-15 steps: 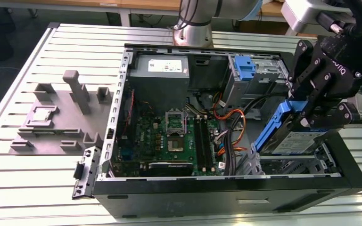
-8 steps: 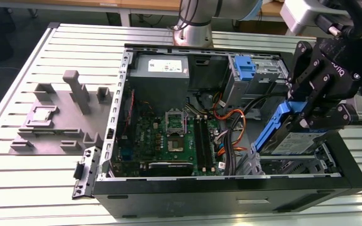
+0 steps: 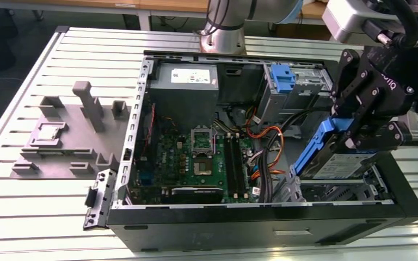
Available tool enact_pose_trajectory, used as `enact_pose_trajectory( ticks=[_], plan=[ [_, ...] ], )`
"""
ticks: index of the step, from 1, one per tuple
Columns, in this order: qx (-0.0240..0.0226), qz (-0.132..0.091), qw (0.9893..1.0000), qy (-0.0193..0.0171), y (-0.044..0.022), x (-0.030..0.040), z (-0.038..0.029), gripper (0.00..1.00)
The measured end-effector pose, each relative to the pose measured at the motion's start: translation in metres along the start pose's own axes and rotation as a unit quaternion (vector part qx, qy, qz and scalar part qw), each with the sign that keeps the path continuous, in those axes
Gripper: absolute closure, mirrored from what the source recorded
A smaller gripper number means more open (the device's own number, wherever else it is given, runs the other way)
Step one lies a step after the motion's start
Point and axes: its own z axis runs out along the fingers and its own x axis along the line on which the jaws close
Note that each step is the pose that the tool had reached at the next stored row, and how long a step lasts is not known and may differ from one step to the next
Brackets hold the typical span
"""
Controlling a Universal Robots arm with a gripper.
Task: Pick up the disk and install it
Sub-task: 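Insert the disk into the insertion slot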
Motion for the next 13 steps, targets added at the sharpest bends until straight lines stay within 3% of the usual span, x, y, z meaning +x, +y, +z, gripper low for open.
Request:
enact_pose_trajectory(
  ticks=[13],
  plan=[
    [0.0, 0.0, 1.0, 0.0, -0.0001, 0.0001, 0.0034, 0.64]
  ],
)
